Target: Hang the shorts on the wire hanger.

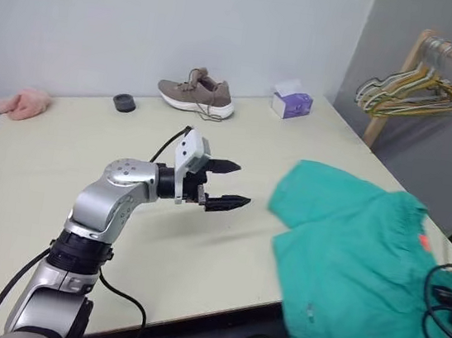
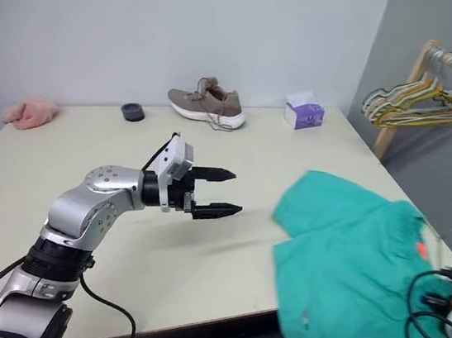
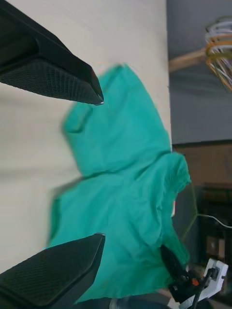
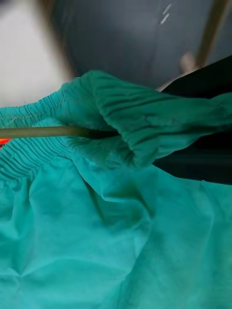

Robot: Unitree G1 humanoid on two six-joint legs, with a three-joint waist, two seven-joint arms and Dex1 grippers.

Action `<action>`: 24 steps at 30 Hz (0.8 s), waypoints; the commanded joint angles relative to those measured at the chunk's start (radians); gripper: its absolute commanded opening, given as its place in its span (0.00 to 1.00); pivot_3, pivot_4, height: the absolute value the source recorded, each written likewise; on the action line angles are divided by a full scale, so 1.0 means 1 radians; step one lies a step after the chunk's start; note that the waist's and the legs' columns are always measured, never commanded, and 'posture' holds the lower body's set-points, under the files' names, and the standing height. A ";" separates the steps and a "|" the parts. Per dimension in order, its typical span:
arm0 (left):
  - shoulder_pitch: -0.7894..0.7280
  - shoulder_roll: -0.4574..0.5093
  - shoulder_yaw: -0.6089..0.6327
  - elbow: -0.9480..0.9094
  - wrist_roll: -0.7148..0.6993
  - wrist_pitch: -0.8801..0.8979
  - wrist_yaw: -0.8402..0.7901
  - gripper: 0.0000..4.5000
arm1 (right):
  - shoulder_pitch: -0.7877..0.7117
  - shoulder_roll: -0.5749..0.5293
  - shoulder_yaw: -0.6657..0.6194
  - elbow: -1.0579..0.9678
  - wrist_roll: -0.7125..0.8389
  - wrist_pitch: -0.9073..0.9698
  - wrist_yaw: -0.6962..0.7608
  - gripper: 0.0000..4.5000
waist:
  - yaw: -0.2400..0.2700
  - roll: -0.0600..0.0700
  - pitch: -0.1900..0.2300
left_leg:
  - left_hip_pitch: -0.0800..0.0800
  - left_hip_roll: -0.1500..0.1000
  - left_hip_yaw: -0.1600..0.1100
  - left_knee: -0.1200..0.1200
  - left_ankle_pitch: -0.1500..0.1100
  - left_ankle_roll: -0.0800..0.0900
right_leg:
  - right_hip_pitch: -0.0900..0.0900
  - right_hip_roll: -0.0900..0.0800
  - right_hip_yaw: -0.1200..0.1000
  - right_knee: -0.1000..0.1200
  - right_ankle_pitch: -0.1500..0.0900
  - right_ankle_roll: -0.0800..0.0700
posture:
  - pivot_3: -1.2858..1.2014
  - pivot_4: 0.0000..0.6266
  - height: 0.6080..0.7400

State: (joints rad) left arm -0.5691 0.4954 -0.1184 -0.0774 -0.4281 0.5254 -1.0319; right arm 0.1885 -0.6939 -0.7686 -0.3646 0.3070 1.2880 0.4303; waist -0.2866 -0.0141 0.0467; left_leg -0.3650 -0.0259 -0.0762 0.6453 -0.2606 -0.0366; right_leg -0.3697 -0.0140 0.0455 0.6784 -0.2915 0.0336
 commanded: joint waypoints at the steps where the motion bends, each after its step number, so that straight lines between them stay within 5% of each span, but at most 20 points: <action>1: -0.056 -0.039 -0.044 -0.024 0.023 0.006 0.034 1.00 | -0.024 -0.056 -0.075 0.043 -0.056 -0.101 -0.044 0.00 | -0.022 0.002 -0.001 | 0.000 0.000 0.000 0.000 0.000 0.001 | 0.000 0.000 0.000 0.000 0.000 0.000 | 0.35 0.00 1.00; 8: -0.132 -0.175 -0.133 -0.023 0.059 0.007 0.100 1.00 | -0.215 -0.163 -0.098 0.180 -0.092 -0.170 -0.126 0.00 | -0.079 0.003 -0.002 | 0.000 -0.001 0.005 -0.001 -0.004 0.006 | 0.003 0.000 0.002 -0.003 -0.003 0.004 | 0.36 0.00 1.00; 24: -0.318 -0.444 -0.196 0.112 0.144 -0.117 0.195 1.00 | -0.637 -0.418 0.045 0.724 -0.114 -0.317 -0.158 0.00 | -0.076 0.008 0.003 | 0.007 -0.004 0.008 -0.001 -0.007 0.010 | 0.017 -0.003 0.001 -0.015 -0.003 0.005 | 0.37 0.03 1.00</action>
State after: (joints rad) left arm -0.8577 0.0570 -0.3137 0.0454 -0.2943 0.4402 -0.8394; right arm -0.4071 -1.0691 -0.7258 0.3473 0.1810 0.9865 0.2648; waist -0.3625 -0.0061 0.0493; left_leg -0.3580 -0.0305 -0.0665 0.6448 -0.2676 -0.0256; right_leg -0.3522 -0.0171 0.0470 0.6627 -0.2948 0.0393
